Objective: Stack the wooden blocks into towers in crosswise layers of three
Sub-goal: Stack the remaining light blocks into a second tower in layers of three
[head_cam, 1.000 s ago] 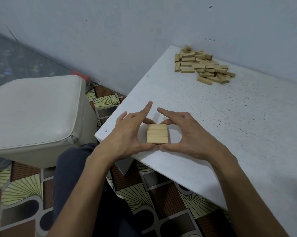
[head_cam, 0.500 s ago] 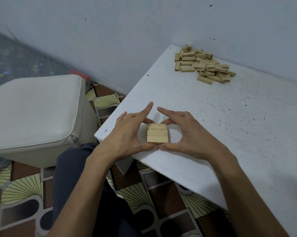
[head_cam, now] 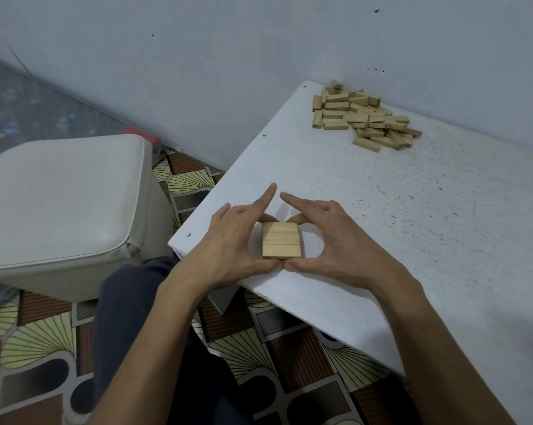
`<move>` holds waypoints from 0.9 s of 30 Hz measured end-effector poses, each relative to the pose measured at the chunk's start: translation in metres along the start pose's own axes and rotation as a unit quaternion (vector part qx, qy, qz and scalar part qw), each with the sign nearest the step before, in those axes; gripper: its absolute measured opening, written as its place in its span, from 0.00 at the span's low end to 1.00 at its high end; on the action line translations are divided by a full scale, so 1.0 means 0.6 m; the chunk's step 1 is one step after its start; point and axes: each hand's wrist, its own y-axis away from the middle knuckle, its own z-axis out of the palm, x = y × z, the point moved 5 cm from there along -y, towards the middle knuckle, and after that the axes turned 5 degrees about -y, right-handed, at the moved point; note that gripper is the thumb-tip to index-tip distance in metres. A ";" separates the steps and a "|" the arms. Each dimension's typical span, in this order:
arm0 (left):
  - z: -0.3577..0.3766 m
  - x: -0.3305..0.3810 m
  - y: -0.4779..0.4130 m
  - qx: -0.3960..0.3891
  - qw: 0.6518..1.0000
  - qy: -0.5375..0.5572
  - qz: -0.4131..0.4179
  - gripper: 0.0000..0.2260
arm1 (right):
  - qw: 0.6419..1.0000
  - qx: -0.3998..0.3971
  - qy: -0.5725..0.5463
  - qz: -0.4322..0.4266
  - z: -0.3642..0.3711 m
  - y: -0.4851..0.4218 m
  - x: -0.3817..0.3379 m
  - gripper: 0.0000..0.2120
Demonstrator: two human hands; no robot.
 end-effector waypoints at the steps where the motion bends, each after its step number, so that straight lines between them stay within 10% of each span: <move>1: 0.000 0.000 0.001 0.000 1.000 0.001 0.000 0.50 | 1.000 0.000 0.001 0.000 0.000 0.000 0.000 0.47; 19: -0.014 -0.002 0.043 0.034 0.998 -0.039 -0.035 0.48 | 0.995 0.079 -0.036 0.046 0.002 0.049 0.010 0.41; 27: 0.023 0.015 0.059 0.004 0.980 -0.188 -0.069 0.46 | 0.985 0.056 0.152 0.061 0.058 0.073 -0.002 0.41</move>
